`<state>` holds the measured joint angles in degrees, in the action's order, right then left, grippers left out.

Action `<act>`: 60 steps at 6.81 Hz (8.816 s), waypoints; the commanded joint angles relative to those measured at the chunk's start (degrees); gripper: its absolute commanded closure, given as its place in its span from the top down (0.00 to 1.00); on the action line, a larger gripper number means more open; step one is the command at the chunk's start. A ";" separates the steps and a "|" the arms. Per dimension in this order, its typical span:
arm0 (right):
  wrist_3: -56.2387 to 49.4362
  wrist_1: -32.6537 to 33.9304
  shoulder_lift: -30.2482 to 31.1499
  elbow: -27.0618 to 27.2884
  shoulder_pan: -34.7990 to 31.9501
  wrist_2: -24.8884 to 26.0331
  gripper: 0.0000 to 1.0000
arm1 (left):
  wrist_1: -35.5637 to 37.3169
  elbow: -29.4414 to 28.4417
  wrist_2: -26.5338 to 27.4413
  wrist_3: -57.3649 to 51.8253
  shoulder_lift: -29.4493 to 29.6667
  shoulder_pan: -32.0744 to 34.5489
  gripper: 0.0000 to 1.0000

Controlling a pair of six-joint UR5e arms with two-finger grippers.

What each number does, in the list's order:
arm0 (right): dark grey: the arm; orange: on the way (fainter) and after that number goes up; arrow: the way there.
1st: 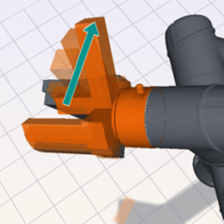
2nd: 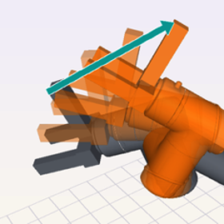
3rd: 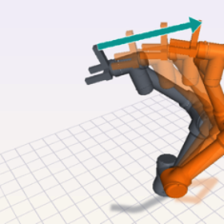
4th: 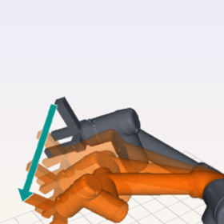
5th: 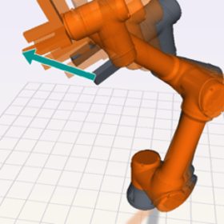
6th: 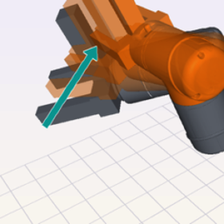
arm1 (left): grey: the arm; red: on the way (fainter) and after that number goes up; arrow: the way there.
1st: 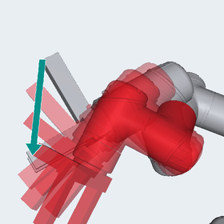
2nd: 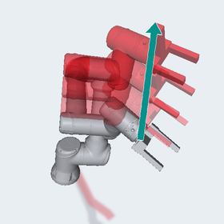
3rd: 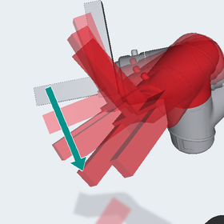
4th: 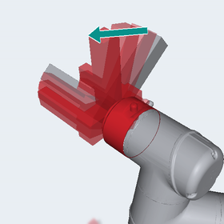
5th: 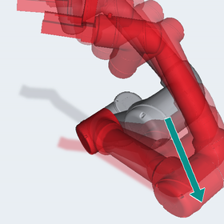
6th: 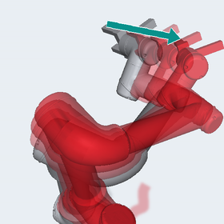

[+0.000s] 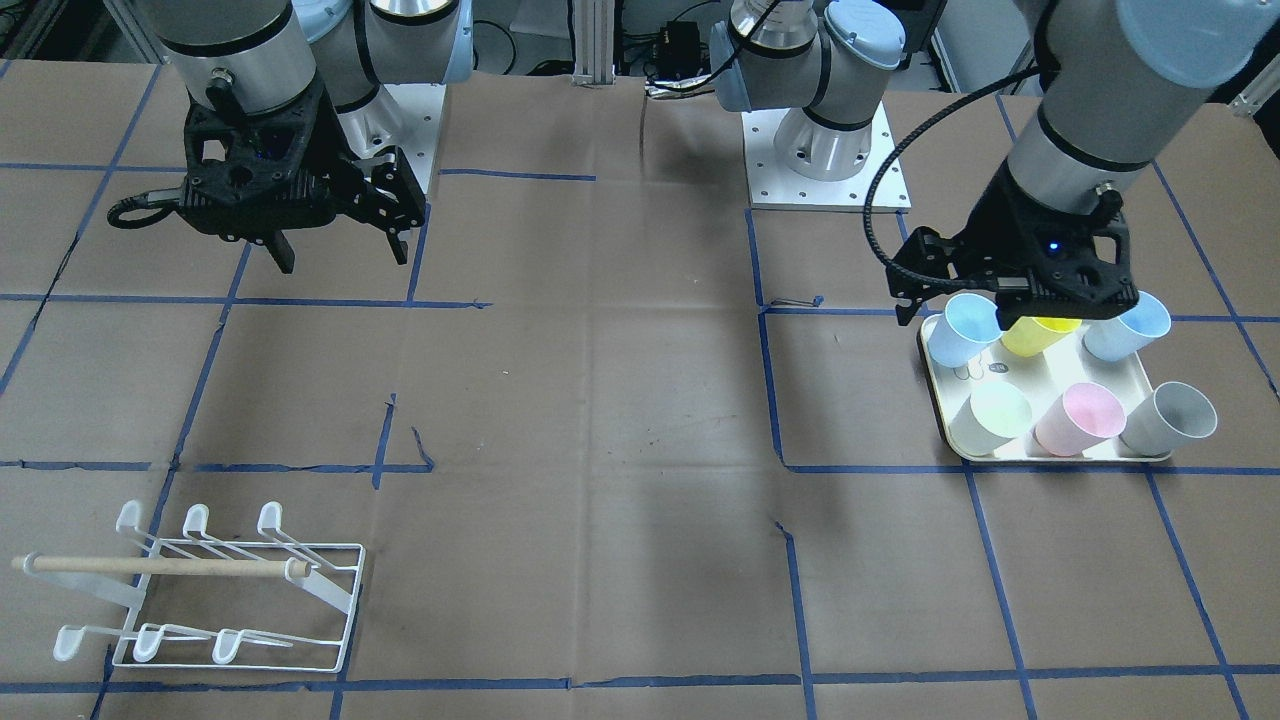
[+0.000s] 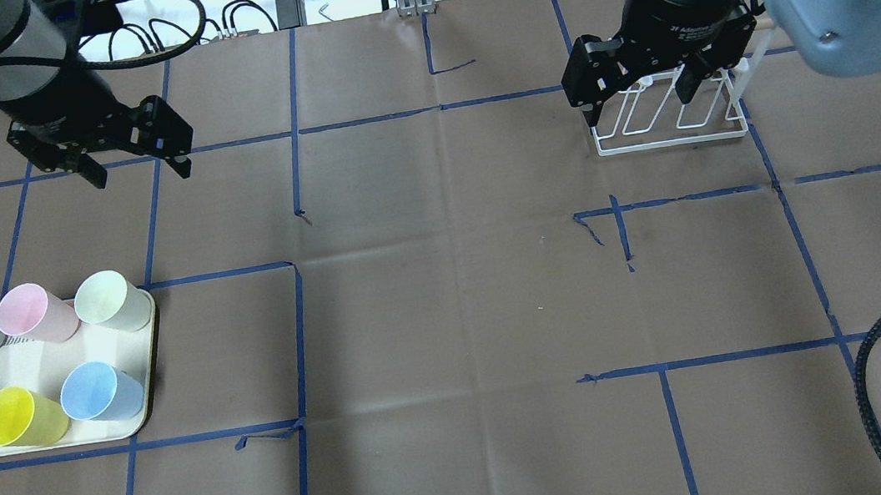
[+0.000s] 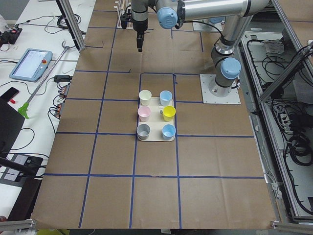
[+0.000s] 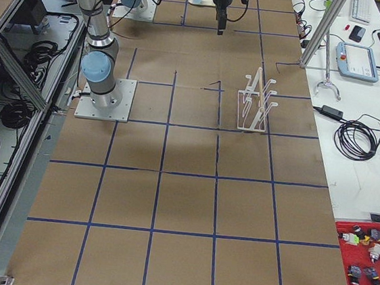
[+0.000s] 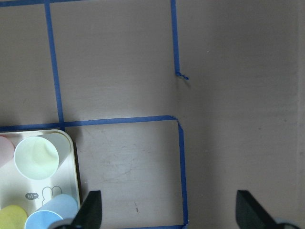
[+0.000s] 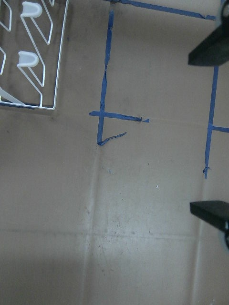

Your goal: Transfer IKEA cup to right arm and place on rack

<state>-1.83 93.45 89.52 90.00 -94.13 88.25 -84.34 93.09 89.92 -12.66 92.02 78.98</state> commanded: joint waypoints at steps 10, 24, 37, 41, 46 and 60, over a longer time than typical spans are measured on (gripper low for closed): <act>0.16 -0.02 0.13 -0.09 0.00 -0.18 1.00 | 29.82 25.30 0.08 -15.73 3.32 -15.53 0.98; 0.25 0.16 -0.13 -0.18 0.00 -0.27 1.00 | 33.55 22.50 -0.27 -15.82 7.40 -14.56 0.00; 57.55 57.67 1.09 18.65 -0.26 -27.41 0.99 | 44.41 14.09 -51.13 -18.10 4.40 -5.79 0.00; 78.03 97.17 0.22 40.22 -0.27 -29.36 1.00 | 78.19 26.42 -63.09 -18.19 9.91 -2.80 0.00; 90.15 98.33 -2.59 40.78 0.00 -24.09 1.00 | 120.39 29.42 -62.67 0.77 23.62 6.71 0.00; 89.90 98.24 -16.48 27.08 -4.39 -27.34 1.00 | 120.90 29.52 -62.14 1.76 23.12 9.26 0.07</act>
<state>88.07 191.79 73.46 117.90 -98.51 60.90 36.56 122.61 27.76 -10.91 115.19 88.24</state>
